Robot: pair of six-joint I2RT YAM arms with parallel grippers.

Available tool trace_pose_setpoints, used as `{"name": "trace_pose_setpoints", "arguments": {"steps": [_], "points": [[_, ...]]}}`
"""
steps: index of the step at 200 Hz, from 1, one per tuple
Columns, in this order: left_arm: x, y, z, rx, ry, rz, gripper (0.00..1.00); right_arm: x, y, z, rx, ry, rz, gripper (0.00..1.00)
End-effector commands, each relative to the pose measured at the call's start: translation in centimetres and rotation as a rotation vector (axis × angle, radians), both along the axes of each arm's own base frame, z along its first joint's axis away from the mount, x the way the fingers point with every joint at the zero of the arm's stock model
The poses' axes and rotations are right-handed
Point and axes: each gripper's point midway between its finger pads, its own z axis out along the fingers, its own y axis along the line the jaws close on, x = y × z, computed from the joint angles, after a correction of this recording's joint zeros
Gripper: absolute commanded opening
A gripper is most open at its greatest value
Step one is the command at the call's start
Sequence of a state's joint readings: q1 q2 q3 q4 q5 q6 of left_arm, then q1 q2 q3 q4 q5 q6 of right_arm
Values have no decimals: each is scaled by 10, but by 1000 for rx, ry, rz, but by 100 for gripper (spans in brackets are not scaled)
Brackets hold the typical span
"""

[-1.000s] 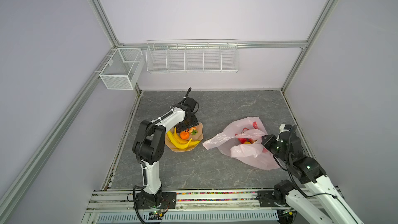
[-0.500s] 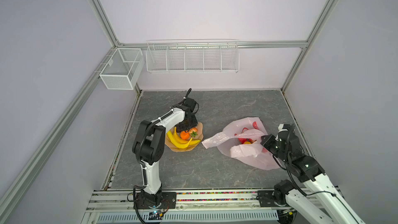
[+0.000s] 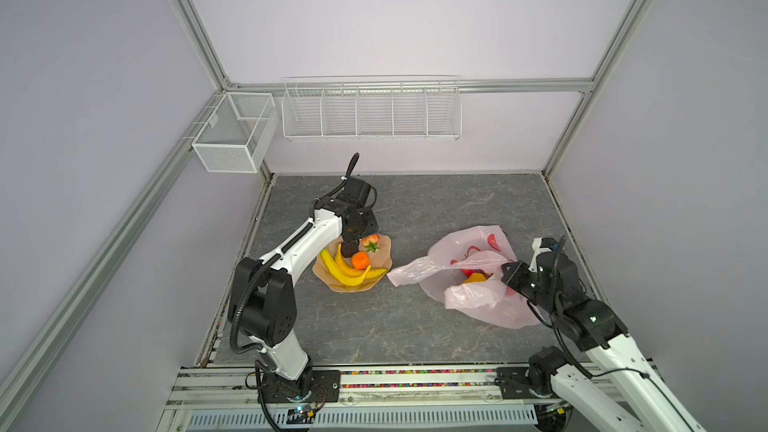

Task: Place the fruits into the plastic bag
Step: 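Carry the red strawberry with the left gripper into the bag opening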

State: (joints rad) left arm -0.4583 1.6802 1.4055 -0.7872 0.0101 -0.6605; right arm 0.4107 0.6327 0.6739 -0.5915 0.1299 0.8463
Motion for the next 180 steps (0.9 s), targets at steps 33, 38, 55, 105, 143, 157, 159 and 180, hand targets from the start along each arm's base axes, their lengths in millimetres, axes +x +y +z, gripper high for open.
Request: {"name": "trace_pose_setpoints", "arguments": {"steps": [33, 38, 55, 105, 143, 157, 159, 180], "points": [[-14, -14, 71, -53, -178, -142, 24, -7, 4, 2, -69, -7, 93, 6], [-19, -22, 77, -65, -196, -176, 24, -7, 5, 1, -70, -5, 99, 6], [-36, -51, 98, -91, -260, -302, 24, -6, 9, 0, -71, -3, 117, 6], [-97, -123, 121, -141, -336, -574, 21, -11, 16, -6, -102, 14, 198, 6], [-141, -170, 114, -208, -316, -678, 19, -15, 14, -4, -114, 3, 206, 6], [-157, -185, 104, -221, -292, -710, 19, -15, 14, -4, -112, 6, 208, 6], [-159, -187, 104, -222, -291, -716, 19, -15, 14, -3, -111, 7, 208, 6], [-180, -205, 89, -210, -267, -762, 19, -14, 14, -3, -111, 6, 202, 6]]}}
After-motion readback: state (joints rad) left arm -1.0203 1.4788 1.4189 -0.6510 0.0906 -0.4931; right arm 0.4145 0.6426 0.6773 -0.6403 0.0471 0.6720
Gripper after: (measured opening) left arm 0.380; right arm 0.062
